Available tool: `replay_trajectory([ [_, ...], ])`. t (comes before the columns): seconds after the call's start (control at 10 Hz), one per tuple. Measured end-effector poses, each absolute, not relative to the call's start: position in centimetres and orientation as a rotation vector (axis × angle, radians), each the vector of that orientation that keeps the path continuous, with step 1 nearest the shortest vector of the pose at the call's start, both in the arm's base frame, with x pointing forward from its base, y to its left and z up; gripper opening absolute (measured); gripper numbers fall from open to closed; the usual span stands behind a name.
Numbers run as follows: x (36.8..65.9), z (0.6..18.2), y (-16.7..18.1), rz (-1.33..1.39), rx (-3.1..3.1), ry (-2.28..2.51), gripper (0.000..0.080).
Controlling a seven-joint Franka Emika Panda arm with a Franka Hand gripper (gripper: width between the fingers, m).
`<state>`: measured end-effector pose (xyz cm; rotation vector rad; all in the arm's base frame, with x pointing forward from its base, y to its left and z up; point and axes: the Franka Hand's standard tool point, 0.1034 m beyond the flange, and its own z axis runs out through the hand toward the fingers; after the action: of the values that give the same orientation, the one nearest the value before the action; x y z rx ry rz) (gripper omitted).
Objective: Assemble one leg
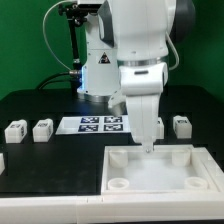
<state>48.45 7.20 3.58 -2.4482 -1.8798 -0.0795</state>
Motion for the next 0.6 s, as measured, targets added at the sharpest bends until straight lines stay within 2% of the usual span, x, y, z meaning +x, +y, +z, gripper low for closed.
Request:
replay_trajectory([
  [0.2, 47.1, 4.9, 8.3, -0.070, -2.542, -1.766, 0.0649],
  [0.6, 44.6, 6.4, 14.3, -0.058, -2.967, -0.812, 0.0649],
])
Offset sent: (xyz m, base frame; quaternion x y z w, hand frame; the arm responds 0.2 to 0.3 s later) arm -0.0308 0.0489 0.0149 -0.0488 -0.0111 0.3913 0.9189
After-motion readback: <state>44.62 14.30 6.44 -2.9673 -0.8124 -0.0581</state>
